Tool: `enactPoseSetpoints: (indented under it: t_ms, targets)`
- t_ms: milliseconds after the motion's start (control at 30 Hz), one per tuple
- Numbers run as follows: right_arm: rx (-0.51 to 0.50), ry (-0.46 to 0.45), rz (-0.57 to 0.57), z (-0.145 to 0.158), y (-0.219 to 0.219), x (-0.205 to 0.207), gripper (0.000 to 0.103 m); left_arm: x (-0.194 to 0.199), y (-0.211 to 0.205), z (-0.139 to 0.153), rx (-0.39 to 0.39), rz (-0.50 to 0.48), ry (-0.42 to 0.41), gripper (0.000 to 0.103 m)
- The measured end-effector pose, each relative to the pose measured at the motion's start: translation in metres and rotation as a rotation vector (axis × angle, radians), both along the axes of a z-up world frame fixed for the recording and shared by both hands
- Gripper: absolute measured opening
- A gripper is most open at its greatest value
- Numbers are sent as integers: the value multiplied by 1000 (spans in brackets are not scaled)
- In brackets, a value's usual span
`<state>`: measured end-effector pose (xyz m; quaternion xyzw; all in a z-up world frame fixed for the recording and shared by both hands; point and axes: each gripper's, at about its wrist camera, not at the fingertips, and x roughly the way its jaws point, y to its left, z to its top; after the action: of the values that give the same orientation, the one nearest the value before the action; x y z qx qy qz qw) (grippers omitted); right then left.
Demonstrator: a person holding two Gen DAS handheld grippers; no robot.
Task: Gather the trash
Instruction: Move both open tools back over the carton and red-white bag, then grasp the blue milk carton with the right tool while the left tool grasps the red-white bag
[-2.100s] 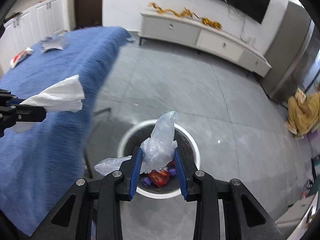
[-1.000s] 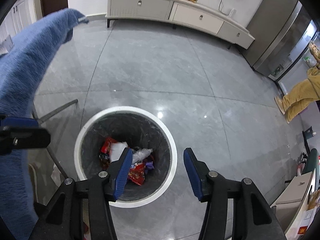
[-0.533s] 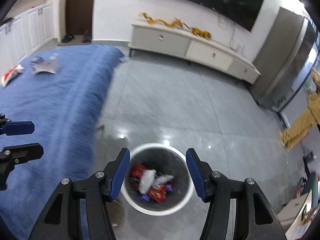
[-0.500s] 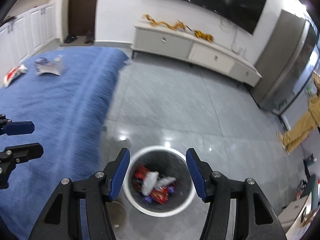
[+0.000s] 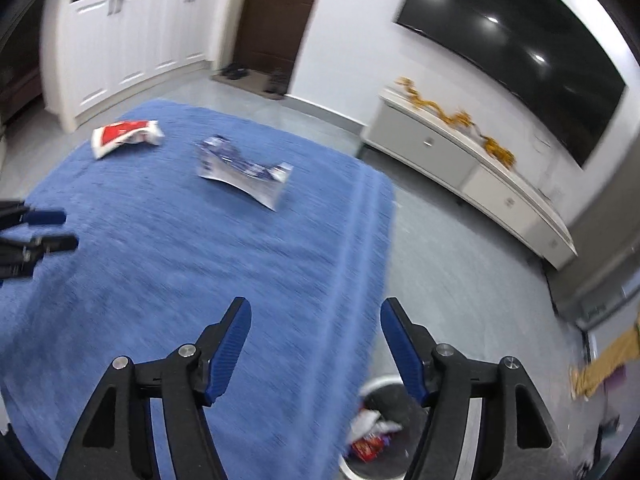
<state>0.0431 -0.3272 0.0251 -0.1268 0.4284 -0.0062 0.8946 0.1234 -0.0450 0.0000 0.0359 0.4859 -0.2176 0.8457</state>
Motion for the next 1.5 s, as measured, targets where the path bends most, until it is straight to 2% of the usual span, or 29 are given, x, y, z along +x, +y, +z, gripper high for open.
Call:
enactPoseSetpoints:
  t_ms: [100, 200, 367, 567, 767, 900, 1067, 1100, 1133, 1167, 1200, 1267, 1333, 1400, 1500]
  targets:
    - [-9, 23, 66, -5, 25, 29, 67, 28, 25, 8, 22, 26, -40, 61]
    - [-21, 52, 135, -11, 45, 63, 71, 61, 40, 18, 62, 7, -88, 68]
    - [-46, 100, 222, -23, 72, 118, 74, 113, 37, 20, 129, -38, -123, 71]
    - [-68, 155, 285, -43, 86, 171, 76, 161, 23, -2, 208, -112, -115, 72]
    - [-69, 211, 320, -65, 87, 215, 76, 192, 8, -26, 284, -150, -103, 72]
    - [-59, 259, 339, -82, 87, 232, 76, 205, 7, -39, 301, -144, -85, 72]
    - [-37, 292, 337, -96, 83, 243, 75, 218, 11, -50, 275, -107, -59, 71]
    - [-27, 293, 337, -97, 81, 243, 72, 218, 13, -51, 263, -94, -56, 70]
    - [-9, 294, 337, -97, 79, 242, 61, 218, 13, -51, 257, -87, -59, 68]
    - [5, 298, 338, -96, 77, 241, 54, 218, 14, -51, 252, -77, -59, 58]
    - [12, 296, 338, -95, 75, 239, 50, 218, 16, -52, 239, -65, -45, 52]
    - [5, 285, 341, -91, 72, 234, 45, 218, 18, -50, 217, -52, -38, 47]
    - [16, 281, 340, -88, 70, 227, 33, 214, 19, -47, 203, -46, -26, 43]
    - [23, 268, 333, -83, 69, 218, 32, 204, 18, -42, 185, -43, -20, 37]
    - [37, 248, 327, -74, 69, 203, 32, 191, 20, -33, 133, -35, -4, 33]
